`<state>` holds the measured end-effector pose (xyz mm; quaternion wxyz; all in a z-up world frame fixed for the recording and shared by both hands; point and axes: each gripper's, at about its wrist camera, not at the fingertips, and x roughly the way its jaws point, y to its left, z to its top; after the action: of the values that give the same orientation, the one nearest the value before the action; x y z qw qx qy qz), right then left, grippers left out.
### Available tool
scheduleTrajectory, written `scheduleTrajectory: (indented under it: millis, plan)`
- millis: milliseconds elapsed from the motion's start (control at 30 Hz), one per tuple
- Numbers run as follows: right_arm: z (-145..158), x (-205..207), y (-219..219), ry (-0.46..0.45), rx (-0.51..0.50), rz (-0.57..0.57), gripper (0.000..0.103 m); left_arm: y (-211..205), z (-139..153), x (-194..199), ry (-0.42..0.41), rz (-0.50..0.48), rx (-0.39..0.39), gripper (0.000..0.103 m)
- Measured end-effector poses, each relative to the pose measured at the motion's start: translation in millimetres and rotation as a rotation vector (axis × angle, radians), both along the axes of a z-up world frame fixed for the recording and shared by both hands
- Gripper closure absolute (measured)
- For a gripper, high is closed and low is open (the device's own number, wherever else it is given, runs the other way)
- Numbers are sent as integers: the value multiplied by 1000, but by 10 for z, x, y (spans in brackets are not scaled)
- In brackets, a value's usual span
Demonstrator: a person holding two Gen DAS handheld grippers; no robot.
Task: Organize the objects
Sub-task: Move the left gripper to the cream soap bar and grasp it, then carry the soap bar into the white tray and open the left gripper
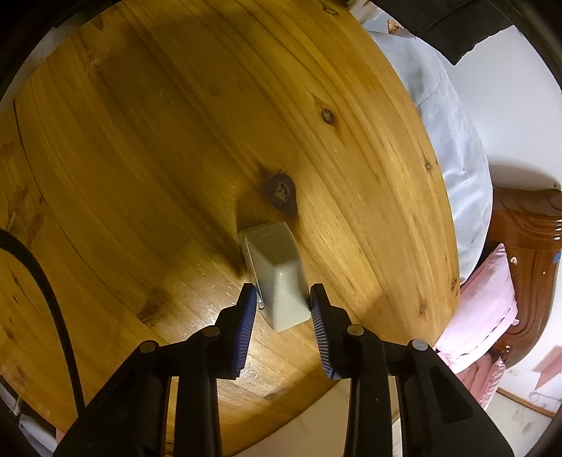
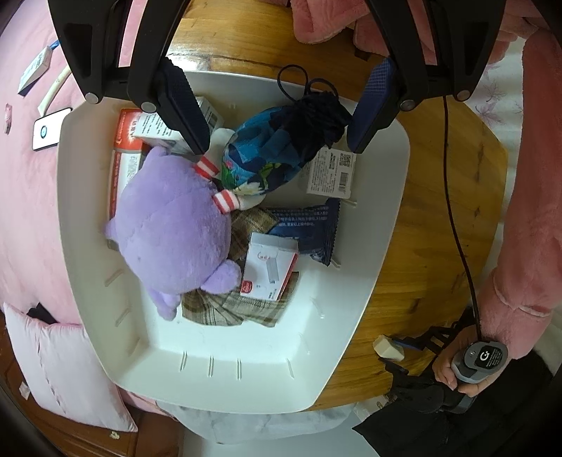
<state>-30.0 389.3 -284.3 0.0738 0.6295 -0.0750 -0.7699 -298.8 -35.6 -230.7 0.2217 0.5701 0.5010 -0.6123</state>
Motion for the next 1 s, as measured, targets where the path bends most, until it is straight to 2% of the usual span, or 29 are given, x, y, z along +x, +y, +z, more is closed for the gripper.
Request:
scheduleTrajectory:
  millis: [400, 867, 1000]
  plan:
    - [18, -34, 45, 16, -5, -12, 22, 43, 80, 81, 1, -30, -26, 75]
    - [82, -76, 118, 74, -37, -52, 22, 183, 402, 459, -7, -127, -60, 75]
    - [124, -43, 148, 99, -38, -66, 22, 268, 505, 566, -17, -170, -90, 75]
